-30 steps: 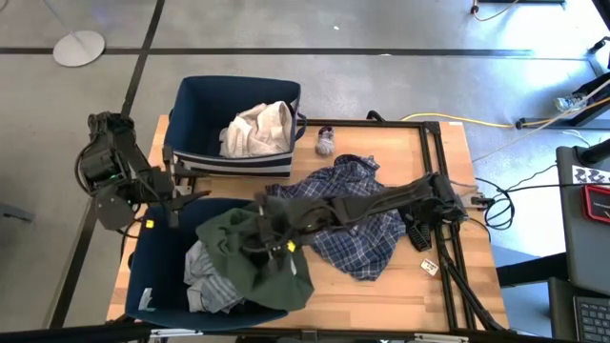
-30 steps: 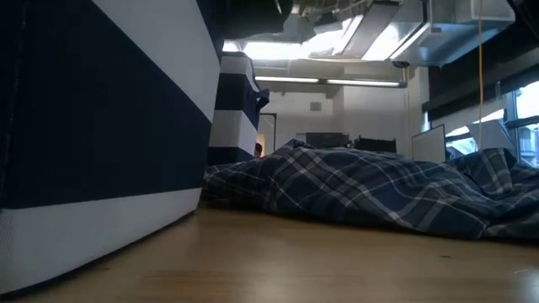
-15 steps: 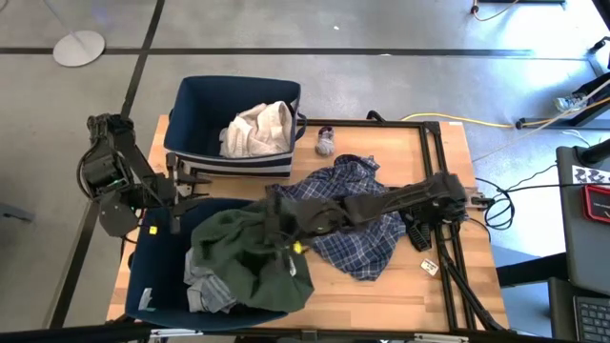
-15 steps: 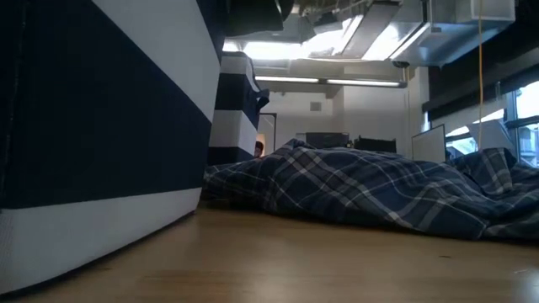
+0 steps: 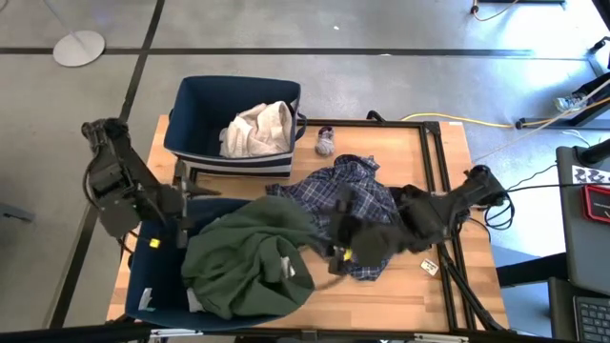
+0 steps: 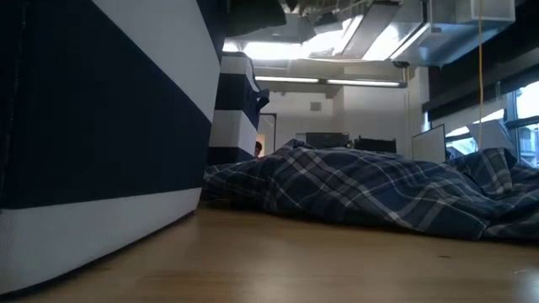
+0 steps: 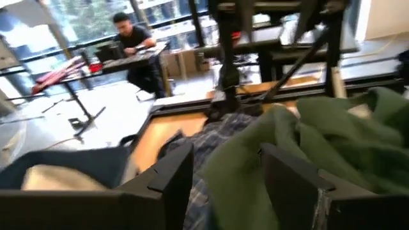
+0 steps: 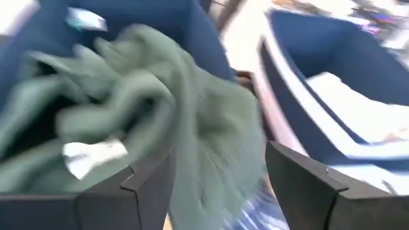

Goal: Sort clothes
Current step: Put the green long sleeve into the bottom blue laundry organizer

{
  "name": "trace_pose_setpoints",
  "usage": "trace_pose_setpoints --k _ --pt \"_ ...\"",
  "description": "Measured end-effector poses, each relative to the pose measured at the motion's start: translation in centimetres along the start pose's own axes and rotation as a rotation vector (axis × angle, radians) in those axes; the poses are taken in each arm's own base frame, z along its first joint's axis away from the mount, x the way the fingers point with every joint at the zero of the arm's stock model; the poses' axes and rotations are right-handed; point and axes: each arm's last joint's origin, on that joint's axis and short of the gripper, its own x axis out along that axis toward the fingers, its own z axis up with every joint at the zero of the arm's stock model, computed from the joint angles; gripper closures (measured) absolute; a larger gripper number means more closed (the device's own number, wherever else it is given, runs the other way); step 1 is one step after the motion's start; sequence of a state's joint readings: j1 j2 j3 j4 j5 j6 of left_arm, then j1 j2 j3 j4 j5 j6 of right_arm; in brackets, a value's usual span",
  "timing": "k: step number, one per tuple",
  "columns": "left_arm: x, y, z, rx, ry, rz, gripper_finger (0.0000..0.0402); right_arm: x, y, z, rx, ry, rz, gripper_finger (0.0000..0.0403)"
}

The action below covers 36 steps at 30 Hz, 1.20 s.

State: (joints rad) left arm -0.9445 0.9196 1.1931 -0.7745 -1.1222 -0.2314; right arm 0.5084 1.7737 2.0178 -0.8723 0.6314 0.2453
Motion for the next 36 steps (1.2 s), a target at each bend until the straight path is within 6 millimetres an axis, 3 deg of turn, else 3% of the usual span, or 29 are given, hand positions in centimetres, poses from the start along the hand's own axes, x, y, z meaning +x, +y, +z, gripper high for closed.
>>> trace_pose_setpoints --k 5,14,19,23,28,36 --pt "3.2 -1.9 0.2 0.026 0.05 -0.085 0.0231 -1.3 1.9 -3.2 -0.019 0.051 -0.248 0.0162" --pt "8.9 -6.2 -1.7 0.107 0.195 -0.173 0.0231 0.2 4.9 -11.7 0.005 -0.001 -0.487 0.0162" --pt "10.1 -7.6 -4.4 0.079 0.256 -0.157 0.0235 2.5 4.3 -17.2 0.042 -0.055 -0.601 0.0162" --pt "10.3 -8.0 -7.6 0.045 0.34 -0.135 0.0249 3.8 3.3 -20.3 0.091 -0.149 -0.677 0.0162" --pt "9.9 -8.4 -10.8 0.017 0.403 -0.136 0.0261 5.3 1.9 -21.9 0.111 -0.204 -0.743 0.0162" --pt "9.0 -8.3 -15.0 0.033 0.517 -0.085 0.0263 7.0 0.1 -21.7 0.181 -0.095 -0.773 0.0162"
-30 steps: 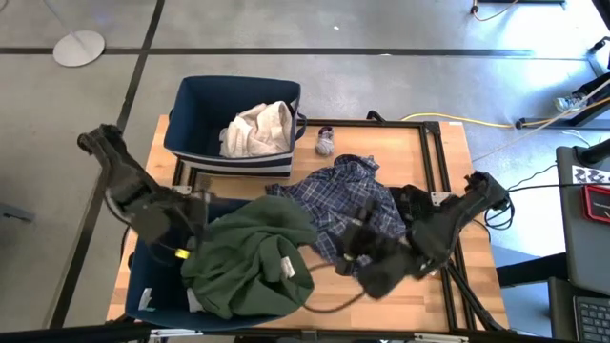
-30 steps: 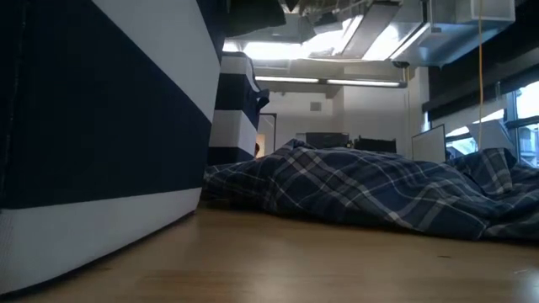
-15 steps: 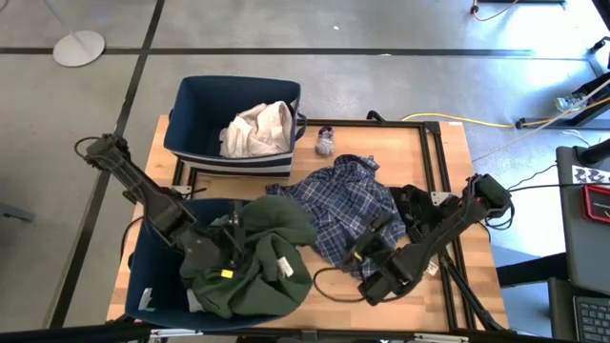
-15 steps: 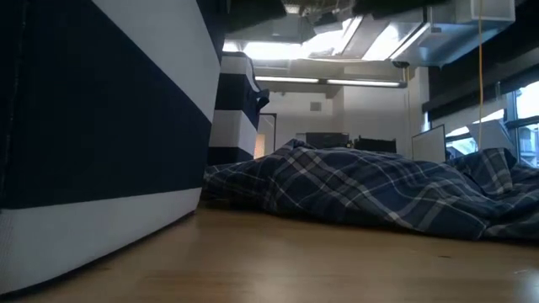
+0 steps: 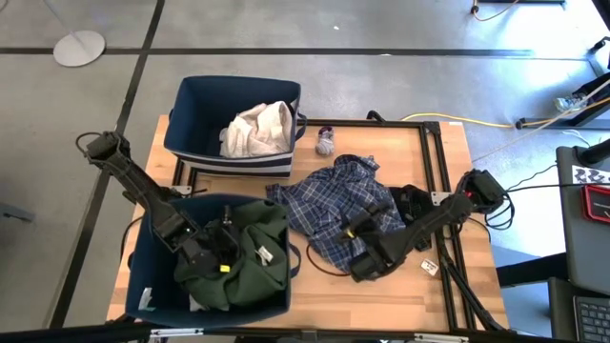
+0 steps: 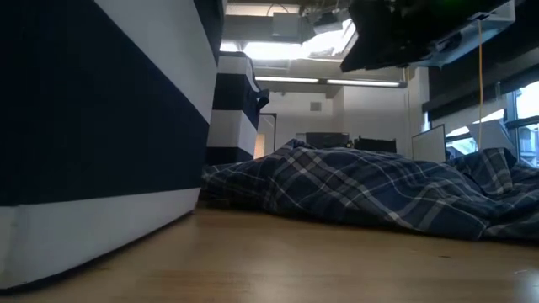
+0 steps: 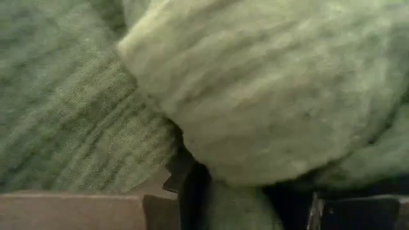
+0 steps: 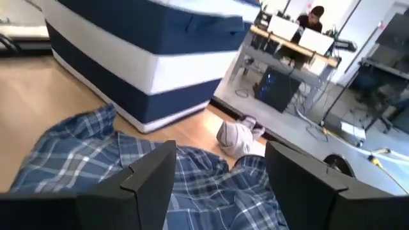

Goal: Sort clothes
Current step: Put the green long sleeve into the bottom blue laundry organizer

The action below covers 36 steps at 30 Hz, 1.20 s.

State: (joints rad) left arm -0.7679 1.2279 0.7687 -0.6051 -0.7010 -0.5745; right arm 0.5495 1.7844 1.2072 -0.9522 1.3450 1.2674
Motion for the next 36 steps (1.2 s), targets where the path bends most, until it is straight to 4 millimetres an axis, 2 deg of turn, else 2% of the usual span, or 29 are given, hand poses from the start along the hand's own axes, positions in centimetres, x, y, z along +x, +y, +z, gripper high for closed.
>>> trace_pose_setpoints --k 8,13,18,24,36 --pt "1.2 0.1 -2.8 -0.051 0.078 -0.02 0.0263 0.2 0.2 0.0 -0.015 0.021 0.007 0.0162" --pt "1.2 -0.1 -3.2 -0.053 0.074 -0.031 0.0263 0.2 0.2 0.1 -0.011 0.019 0.007 0.0162" --pt "0.5 -0.1 -2.2 -0.042 0.075 -0.065 0.0263 0.2 0.2 0.1 -0.012 0.019 0.007 0.0162" --pt "-1.6 0.5 -0.2 -0.013 0.021 -0.146 0.0263 0.2 0.2 0.1 -0.012 0.019 0.007 0.0162" --pt "-6.5 3.7 2.6 -0.034 -0.081 -0.195 0.0263 0.2 0.2 0.1 -0.008 0.019 0.008 0.0162"
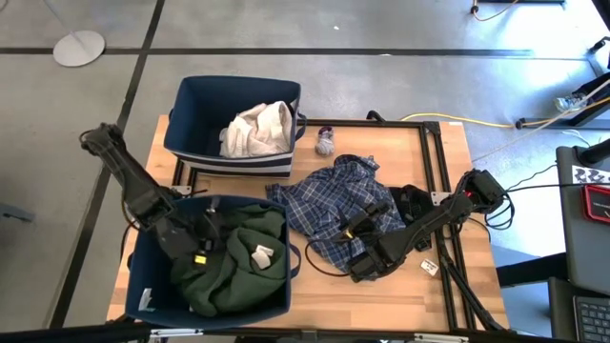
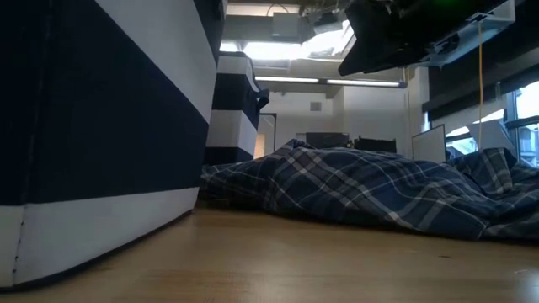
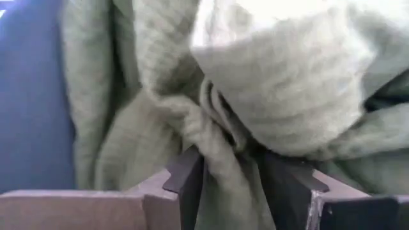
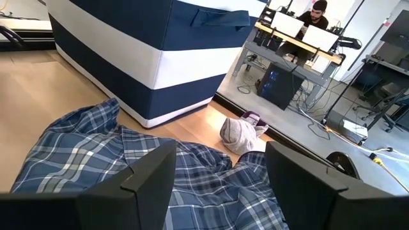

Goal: Sort clothes
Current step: Put the green long sleeve into the bottom blue laundry organizer, then put the black boxer into the bottom blue laundry organizer

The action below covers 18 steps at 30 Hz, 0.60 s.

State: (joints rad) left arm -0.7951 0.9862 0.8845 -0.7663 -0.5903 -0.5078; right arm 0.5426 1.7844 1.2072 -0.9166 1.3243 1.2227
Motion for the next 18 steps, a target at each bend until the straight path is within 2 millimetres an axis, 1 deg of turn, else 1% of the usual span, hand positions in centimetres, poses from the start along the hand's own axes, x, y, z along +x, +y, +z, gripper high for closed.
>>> trace_pose_setpoints --k 4,13,18 --pt "-1.6 0.7 0.3 -0.013 -0.023 -0.021 0.0263 0.0 0.0 0.0 0.0 0.0 0.0 0.0162" --pt "-4.4 2.1 0.2 -0.05 -0.114 -0.099 0.0263 0.0 0.0 0.0 0.002 0.0 0.001 0.0162" --pt "-5.7 3.5 0.2 -0.06 -0.186 -0.075 0.0263 0.0 0.0 0.0 0.003 0.0 0.001 0.0162"
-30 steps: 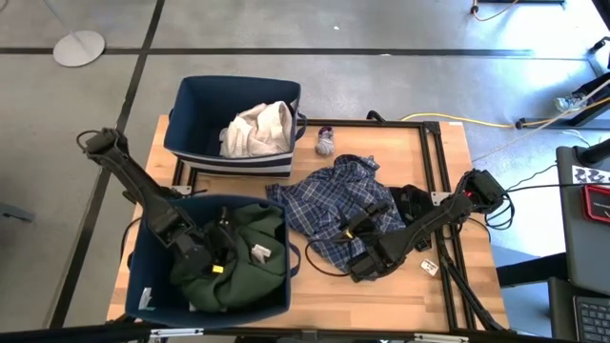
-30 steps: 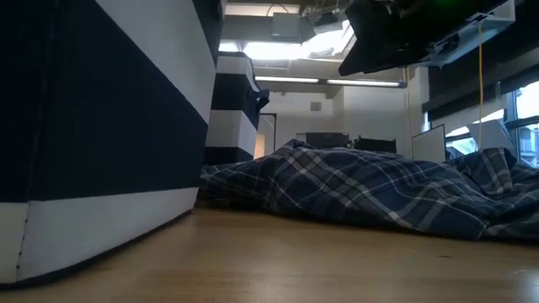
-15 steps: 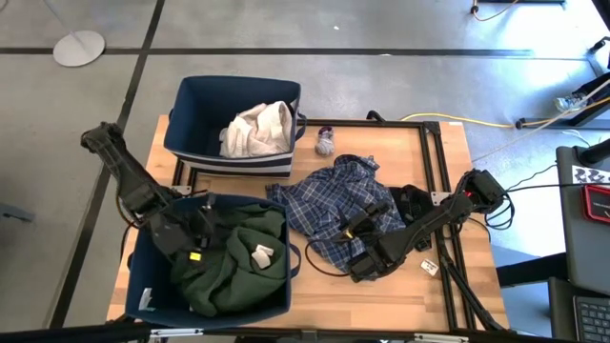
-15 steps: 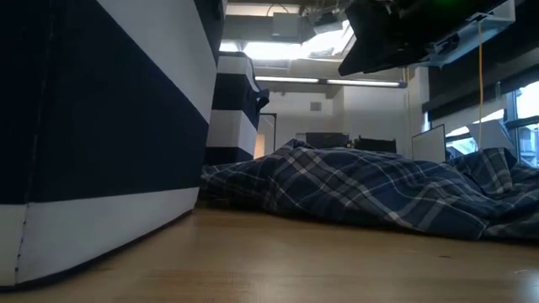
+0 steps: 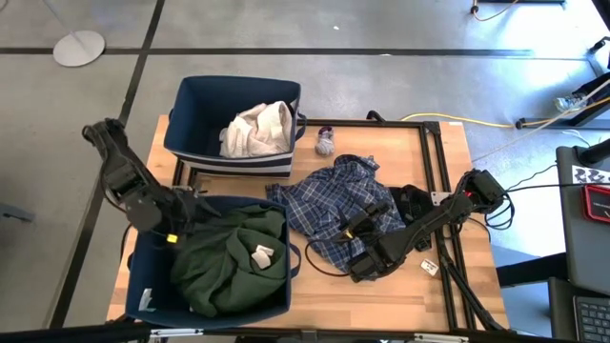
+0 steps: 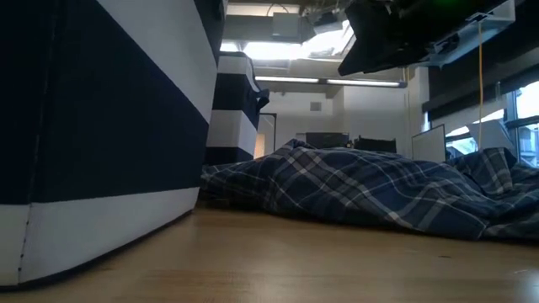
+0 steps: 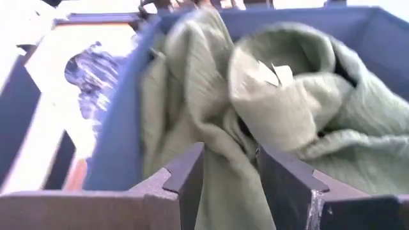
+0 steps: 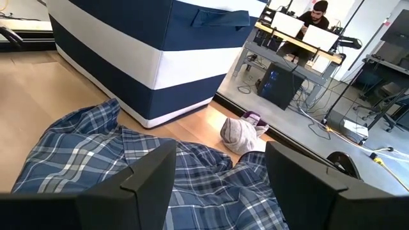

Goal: Sort clothes
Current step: Put the black boxer into the bottom blue laundry organizer

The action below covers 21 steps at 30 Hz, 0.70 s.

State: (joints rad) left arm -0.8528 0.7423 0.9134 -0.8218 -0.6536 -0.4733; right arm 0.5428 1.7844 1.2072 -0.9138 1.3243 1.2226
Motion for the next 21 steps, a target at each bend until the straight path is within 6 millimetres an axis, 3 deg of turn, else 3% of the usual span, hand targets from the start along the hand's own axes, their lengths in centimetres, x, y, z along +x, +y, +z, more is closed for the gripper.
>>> trace_pose_setpoints --k 11,21 --pt "-3.2 2.5 2.2 -0.039 -0.348 0.207 0.0263 0.0 0.0 0.0 0.001 0.0 0.0 0.0162" --pt "0.0 0.3 1.7 0.096 -0.482 0.284 0.0263 0.0 0.2 0.0 0.025 0.013 0.011 0.0162"
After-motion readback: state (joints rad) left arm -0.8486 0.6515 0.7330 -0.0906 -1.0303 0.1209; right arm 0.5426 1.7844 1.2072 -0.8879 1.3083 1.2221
